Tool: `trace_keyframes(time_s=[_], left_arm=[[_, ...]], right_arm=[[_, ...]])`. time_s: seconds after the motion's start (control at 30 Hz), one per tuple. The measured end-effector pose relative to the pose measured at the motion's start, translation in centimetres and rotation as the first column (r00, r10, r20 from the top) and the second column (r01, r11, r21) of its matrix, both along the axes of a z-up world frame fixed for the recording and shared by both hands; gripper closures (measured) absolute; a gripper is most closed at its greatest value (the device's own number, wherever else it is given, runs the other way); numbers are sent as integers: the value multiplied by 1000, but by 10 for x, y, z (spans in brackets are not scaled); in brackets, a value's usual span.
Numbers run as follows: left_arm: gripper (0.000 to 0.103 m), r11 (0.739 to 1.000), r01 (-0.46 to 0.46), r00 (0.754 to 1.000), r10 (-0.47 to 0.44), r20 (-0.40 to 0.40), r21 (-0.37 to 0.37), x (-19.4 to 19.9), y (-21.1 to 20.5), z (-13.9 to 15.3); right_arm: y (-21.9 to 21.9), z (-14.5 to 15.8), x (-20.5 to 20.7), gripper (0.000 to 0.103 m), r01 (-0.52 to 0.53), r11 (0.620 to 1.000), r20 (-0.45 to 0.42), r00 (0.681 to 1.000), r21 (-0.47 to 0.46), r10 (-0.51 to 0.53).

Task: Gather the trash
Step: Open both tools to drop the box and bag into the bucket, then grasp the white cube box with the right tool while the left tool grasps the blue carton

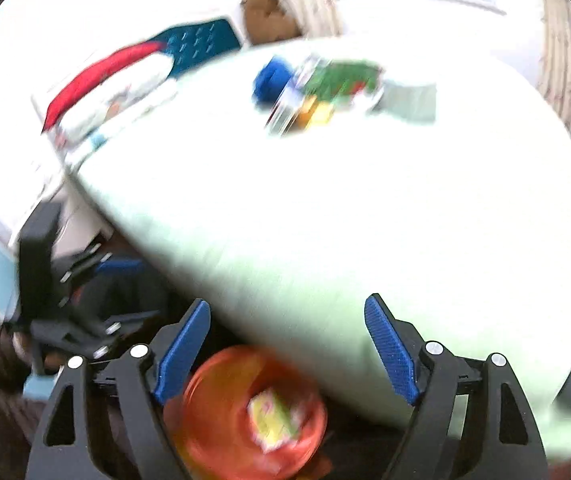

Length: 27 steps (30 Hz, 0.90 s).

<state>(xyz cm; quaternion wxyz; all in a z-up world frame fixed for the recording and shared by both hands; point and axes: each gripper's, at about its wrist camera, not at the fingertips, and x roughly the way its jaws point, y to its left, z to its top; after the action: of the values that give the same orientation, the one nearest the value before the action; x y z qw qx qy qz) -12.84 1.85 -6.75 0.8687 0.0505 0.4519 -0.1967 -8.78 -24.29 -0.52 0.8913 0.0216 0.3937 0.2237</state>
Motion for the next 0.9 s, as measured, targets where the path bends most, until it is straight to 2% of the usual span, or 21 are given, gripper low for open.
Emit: trace_keyframes(time_s=[0.07,0.2,0.4,0.47,0.6,0.7,0.8,0.83,0.9], left_arm=[[15,998,-45,999,46,12,-41,16,5,8],[15,982,-124,992,128,20,-139,40,13,25],[15,979,-157,986,163,35,-132,68,25,40],[15,975,-162,986,168,21,-154,81,34,42],[15,971,-162,985,169,27,-175,95,28,50],[15,978,-146,986,156,61,-149,106,14,54],[15,983,-134,985,145,88,-124,120,-2,53],[15,984,-131,986,142,89,-122,124,-6,52],[15,986,-126,986,137,93,-113,135,-17,49]], right_arm=[[-11,13,37,25,46,999,34,998,-6,-46],[-17,24,115,13,125,989,141,984,-85,-112],[-19,17,207,10,97,985,153,985,-141,-75],[-20,12,232,8,74,986,136,989,-147,-54],[-15,-4,258,8,46,985,121,992,-169,-25],[-14,-12,269,9,31,992,106,994,-121,-18],[-15,-15,274,20,13,998,100,995,-67,-7],[-15,-16,274,31,3,999,94,996,-54,2],[-13,-16,273,32,0,999,97,995,-50,5]])
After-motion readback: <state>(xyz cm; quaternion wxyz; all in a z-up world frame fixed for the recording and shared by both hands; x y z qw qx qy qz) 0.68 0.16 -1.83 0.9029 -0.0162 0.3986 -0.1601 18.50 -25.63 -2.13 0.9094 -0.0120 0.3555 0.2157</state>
